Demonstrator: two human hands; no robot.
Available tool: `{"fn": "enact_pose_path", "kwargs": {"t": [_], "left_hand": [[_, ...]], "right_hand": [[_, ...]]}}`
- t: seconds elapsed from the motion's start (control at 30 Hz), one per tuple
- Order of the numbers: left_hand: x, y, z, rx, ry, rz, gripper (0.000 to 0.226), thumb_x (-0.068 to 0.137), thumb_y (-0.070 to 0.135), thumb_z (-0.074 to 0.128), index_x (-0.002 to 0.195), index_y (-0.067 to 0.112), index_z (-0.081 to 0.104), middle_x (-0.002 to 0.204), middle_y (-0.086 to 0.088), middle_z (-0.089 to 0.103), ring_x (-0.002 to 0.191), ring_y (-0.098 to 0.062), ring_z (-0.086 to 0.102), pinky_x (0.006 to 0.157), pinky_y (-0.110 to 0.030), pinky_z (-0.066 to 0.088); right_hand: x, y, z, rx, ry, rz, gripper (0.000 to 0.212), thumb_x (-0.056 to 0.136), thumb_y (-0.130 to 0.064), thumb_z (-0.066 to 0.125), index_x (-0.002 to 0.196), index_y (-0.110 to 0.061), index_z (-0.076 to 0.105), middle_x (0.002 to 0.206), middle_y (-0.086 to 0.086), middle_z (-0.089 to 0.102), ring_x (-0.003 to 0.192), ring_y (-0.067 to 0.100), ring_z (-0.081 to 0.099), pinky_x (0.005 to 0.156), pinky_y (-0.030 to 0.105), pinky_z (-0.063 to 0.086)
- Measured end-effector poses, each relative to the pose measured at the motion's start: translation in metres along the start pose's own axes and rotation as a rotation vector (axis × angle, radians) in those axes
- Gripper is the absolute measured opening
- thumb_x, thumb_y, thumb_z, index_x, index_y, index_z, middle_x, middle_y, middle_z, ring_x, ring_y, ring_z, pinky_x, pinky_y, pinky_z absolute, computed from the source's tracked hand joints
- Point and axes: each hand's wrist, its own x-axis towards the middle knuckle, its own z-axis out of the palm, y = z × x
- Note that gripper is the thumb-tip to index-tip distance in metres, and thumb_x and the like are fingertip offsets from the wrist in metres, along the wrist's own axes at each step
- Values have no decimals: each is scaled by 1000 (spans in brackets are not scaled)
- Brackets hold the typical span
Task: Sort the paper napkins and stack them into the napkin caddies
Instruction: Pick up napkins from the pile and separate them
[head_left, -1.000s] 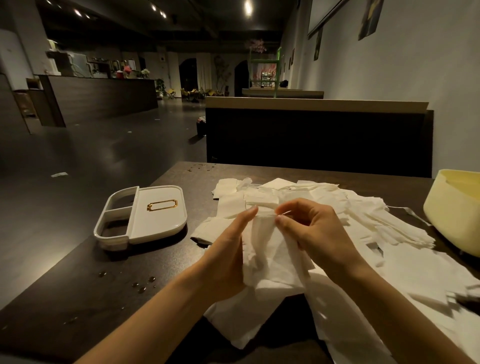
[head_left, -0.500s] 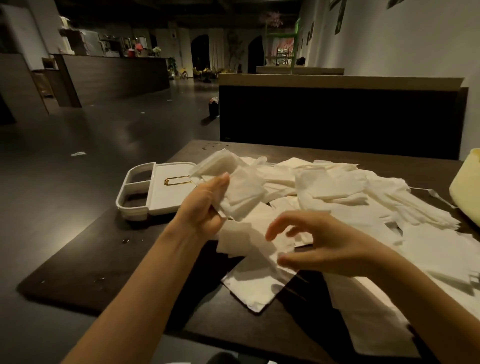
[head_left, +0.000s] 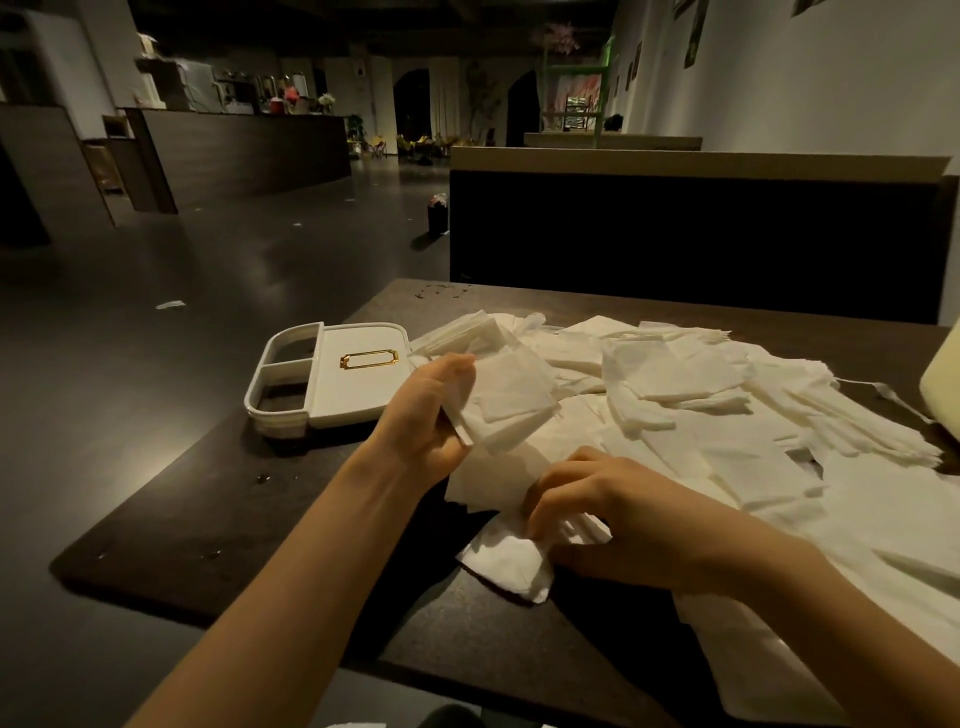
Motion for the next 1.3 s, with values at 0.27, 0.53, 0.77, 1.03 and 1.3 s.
{"fn": "enact_pose_path", "kwargs": {"t": [0.27, 0.53, 0.77, 1.03, 1.3], "left_hand": [[4, 9, -4, -81, 32, 36, 17, 95, 9, 42, 91, 15, 57, 95, -12, 63, 92, -30, 61, 77, -46, 52], [4, 10, -5, -114, 62, 87, 17, 96, 12, 43, 87, 18, 57, 90, -8, 64, 86, -26, 62, 74, -42, 52], [6, 9, -8, -61, 68, 54, 12, 96, 15, 44, 93, 21, 53, 100, -9, 60, 94, -27, 59, 76, -42, 51], [6, 9, -7, -81, 74, 53, 13, 96, 12, 43, 91, 19, 53, 96, -9, 60, 90, -26, 59, 74, -42, 51], [8, 15, -16, -236, 168, 132, 14, 96, 13, 43, 100, 15, 57, 99, -10, 64, 95, -30, 62, 81, -49, 52]], "right_hand": [[-2, 16, -6, 142, 505, 224, 6, 84, -10, 65, 87, -14, 68, 73, -17, 56, 64, 0, 55, 63, 9, 47], [1, 30, -2, -69, 617, 284, 8, 84, -14, 62, 92, -12, 63, 91, 0, 59, 80, 12, 55, 70, 25, 50], [11, 20, 8, -196, 197, 182, 62, 85, -53, 52, 137, -22, 43, 135, -3, 52, 122, 13, 44, 101, 31, 39], [17, 22, 22, -323, 341, 88, 23, 89, -30, 55, 104, -17, 67, 103, 4, 70, 90, 24, 63, 75, 40, 55], [6, 29, -15, 700, 686, 428, 23, 92, -17, 55, 74, -4, 61, 73, 10, 58, 69, 20, 52, 61, 33, 43]]}}
